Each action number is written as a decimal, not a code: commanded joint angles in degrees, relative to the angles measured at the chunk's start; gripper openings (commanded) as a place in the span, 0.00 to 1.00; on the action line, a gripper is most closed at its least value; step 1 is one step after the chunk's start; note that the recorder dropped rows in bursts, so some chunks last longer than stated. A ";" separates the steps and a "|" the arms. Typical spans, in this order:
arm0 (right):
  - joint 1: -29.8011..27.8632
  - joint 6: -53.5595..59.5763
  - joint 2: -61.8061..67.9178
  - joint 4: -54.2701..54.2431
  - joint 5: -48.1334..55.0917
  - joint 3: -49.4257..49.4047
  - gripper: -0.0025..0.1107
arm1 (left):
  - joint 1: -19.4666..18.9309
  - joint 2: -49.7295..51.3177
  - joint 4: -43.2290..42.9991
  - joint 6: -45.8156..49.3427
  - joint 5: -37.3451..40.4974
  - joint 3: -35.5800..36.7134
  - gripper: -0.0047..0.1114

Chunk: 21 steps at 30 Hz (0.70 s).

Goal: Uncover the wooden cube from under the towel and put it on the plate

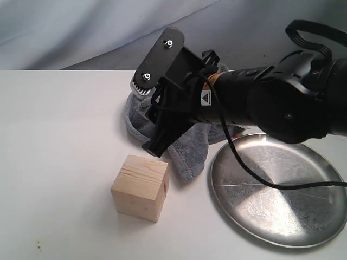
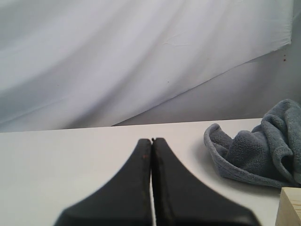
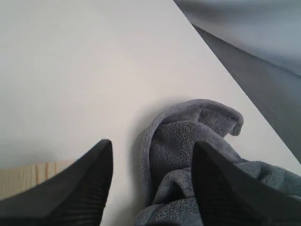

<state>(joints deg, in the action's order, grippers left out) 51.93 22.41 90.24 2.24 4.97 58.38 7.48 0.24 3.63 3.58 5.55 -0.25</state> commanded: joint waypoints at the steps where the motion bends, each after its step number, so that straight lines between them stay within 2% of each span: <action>1: -0.12 0.05 -0.18 1.61 -6.43 -0.26 0.44 | -0.12 -0.24 0.14 -0.05 -0.62 0.25 0.04; 4: -1.90 0.05 -0.18 0.94 -12.98 -0.26 0.42 | -0.12 -0.24 0.14 -0.05 -0.62 0.25 0.04; 8: -6.80 -0.13 -3.04 -2.24 -13.77 -0.26 0.41 | -0.12 -0.24 0.14 -0.05 -0.62 0.25 0.04; 12: -12.13 -0.21 -11.33 -2.75 -13.30 -0.26 0.41 | -0.12 -0.24 0.14 -0.05 -0.62 0.25 0.04; 15: -13.23 -0.21 -15.80 -2.76 -14.22 -1.89 0.41 | -0.12 -0.24 0.14 -0.05 -0.62 0.25 0.04; 21: -13.44 0.40 -34.08 -2.24 -13.49 -11.92 0.41 | -0.12 -0.24 0.14 -0.05 -0.62 0.25 0.04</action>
<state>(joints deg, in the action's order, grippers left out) 38.80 22.41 61.03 0.00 -9.41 49.61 7.48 0.24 3.63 3.58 5.55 -0.25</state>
